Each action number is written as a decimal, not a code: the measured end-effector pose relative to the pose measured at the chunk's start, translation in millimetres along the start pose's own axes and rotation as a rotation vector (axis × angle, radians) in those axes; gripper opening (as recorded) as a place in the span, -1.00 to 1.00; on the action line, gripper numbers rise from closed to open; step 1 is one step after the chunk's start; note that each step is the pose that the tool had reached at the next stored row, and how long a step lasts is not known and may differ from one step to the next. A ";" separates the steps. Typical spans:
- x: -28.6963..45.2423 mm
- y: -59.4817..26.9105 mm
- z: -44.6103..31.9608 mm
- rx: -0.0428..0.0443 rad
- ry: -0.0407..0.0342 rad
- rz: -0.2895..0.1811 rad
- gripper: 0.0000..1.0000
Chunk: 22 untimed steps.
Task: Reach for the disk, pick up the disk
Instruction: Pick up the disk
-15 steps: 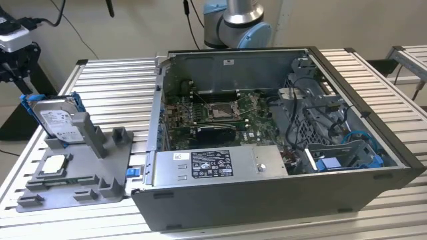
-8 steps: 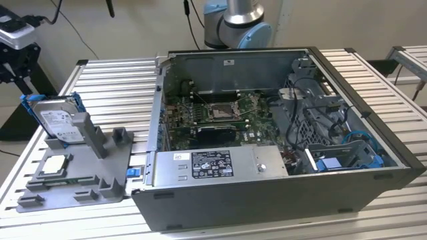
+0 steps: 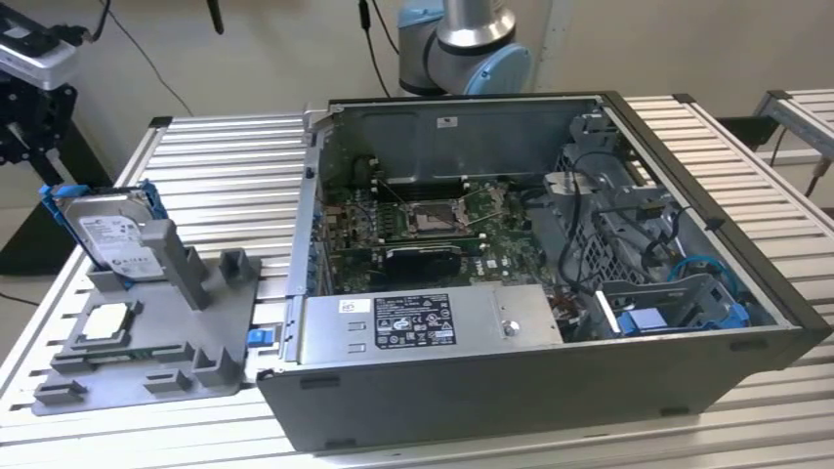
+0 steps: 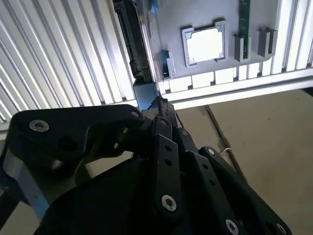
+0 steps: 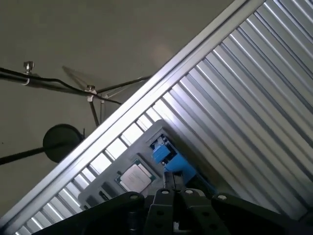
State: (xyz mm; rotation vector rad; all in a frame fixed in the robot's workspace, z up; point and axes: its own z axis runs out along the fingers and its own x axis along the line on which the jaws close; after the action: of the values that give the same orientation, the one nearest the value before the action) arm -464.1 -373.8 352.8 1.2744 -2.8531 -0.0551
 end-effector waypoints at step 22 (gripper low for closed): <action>0.0 0.0 0.0 0.0003 0.0155 -0.400 -1.00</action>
State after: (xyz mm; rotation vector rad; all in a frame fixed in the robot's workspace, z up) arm -464.1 -373.8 352.7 1.8121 -2.5377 -0.0488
